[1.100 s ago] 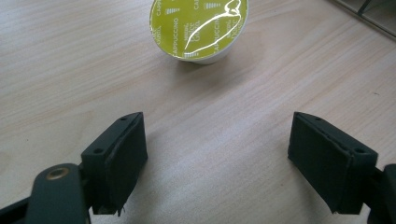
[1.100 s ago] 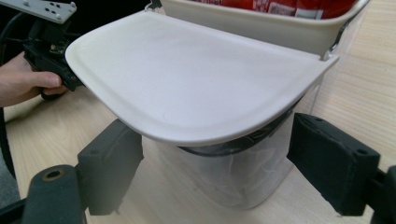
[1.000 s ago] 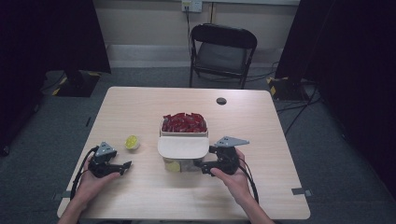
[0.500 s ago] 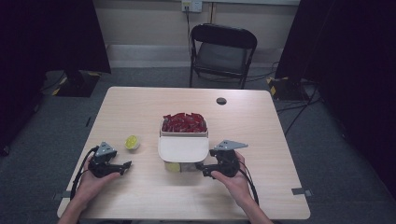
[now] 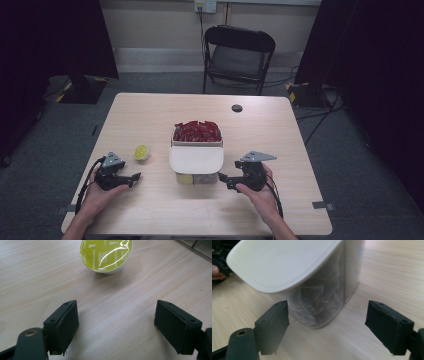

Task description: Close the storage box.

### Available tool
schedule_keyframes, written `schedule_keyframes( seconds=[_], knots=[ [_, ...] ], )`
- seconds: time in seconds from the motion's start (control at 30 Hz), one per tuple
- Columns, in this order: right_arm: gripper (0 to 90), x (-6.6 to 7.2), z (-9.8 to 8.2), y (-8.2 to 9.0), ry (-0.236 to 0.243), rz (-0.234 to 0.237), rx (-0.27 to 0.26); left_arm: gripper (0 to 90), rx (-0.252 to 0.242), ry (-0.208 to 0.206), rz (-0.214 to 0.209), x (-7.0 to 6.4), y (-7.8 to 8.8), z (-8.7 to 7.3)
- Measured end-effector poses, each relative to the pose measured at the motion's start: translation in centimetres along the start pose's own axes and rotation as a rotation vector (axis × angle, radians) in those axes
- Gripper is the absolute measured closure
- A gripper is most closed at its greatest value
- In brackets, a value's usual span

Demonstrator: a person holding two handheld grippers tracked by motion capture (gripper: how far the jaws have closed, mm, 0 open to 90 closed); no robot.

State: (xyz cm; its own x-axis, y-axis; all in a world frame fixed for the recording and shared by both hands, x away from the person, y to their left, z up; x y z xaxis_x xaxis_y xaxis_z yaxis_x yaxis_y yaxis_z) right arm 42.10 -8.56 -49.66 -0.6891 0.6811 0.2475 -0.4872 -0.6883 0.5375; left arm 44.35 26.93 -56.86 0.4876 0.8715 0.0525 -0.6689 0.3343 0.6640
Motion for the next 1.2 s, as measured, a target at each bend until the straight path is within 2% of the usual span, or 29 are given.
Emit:
schedule_keyframes(
  seconds=[0.3,0.53,0.6,0.7,0.77,0.9,1.03,1.2],
  knots=[
    [15.2,-3.8,-0.3,1.5,-0.029,-0.1,-0.005,19.0,0.001,-0.001,0.0,0.0,0.0,0.0],
    [15.0,-7.1,-1.3,2.3,-0.101,-0.161,-0.012,18.8,0.002,0.0,-0.002,0.0,0.0,0.0],
    [15.1,-7.9,-1.7,2.4,-0.11,-0.186,0.004,18.7,0.003,-0.001,-0.002,0.0,0.0,0.0],
    [15.1,-8.7,-2.1,2.6,-0.128,-0.204,0.011,18.6,0.001,0.001,-0.003,0.0,0.0,0.0],
    [15.1,-9.3,-2.3,2.6,-0.123,-0.231,0.02,18.5,0.001,-0.004,-0.002,0.0,-0.1,0.0],
    [15.1,-10.2,-3.0,2.6,-0.142,-0.248,0.04,18.3,0.001,-0.004,-0.002,0.0,-0.1,0.0],
    [15.4,-11.5,-4.2,2.4,-0.132,-0.296,0.078,18.2,0.002,-0.007,-0.002,0.1,-0.1,0.0],
    [15.4,-12.2,-4.8,2.6,-0.158,-0.321,0.094,17.9,0.004,-0.009,-0.004,0.1,-0.1,0.0]
  ],
)
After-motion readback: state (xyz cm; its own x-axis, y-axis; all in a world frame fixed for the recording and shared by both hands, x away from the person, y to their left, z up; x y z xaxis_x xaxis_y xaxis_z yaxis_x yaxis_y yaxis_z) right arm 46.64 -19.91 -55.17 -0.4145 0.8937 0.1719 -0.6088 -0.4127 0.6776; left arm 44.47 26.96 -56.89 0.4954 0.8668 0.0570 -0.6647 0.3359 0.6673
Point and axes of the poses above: each handheld gripper's, and its own axes: y roughly backward along the jaws, z roughly out of its top, x roughly to its left, the point moved 10 cm from there along -y, roughly forward along the jaws, and after that the axes turned 5 degrees about z, right-handed, at the moved point
